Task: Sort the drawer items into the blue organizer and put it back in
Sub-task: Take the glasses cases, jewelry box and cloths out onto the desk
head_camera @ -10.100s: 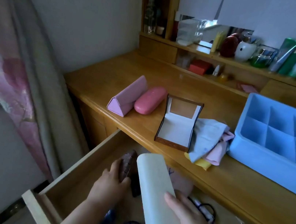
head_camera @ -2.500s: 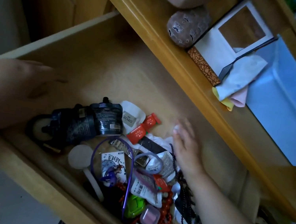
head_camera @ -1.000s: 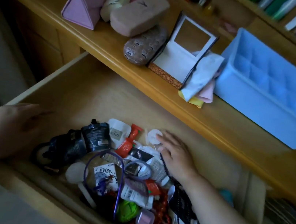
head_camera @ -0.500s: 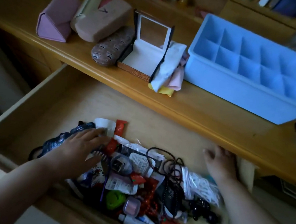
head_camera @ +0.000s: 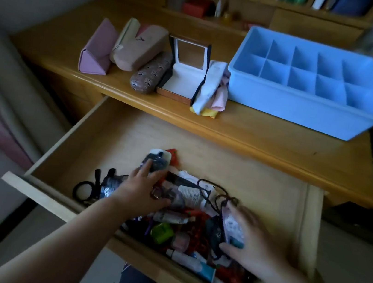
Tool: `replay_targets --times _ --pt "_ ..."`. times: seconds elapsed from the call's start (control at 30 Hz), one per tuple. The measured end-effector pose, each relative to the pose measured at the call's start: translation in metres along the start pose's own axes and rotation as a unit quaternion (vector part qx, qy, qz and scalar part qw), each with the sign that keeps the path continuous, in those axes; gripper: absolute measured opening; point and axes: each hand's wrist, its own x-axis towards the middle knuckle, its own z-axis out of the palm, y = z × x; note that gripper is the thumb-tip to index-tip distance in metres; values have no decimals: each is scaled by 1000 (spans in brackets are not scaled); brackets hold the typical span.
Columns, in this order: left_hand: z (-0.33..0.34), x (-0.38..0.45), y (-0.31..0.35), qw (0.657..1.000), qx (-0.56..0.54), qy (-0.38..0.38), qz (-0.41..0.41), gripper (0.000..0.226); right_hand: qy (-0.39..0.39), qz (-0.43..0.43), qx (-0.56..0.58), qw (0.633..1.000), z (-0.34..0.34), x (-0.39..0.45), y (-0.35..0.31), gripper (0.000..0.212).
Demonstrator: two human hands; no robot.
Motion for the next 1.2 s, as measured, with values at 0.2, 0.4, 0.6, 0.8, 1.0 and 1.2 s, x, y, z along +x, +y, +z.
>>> replay_targets --times 0.2,0.4,0.6,0.8,1.0,1.2 --pt "3 -21 1 992 22 -25 121 79 -47 -166 -109 979 12 15 -21 75" --pt "-13 -38 -50 993 99 -20 -57 72 29 -31 -170 985 -16 15 10 82" --pt "-19 -26 -53 987 7 -52 -150 105 -50 -29 -121 991 -21 -24 29 100" --pt "-8 -34 -19 997 -56 -27 -36 93 -28 -37 -57 997 -21 -34 10 79" --pt "18 -58 31 987 47 151 31 62 115 60 313 941 -29 -19 8 48" --pt "44 -56 84 986 110 127 11 50 68 154 563 809 -41 -21 14 25"
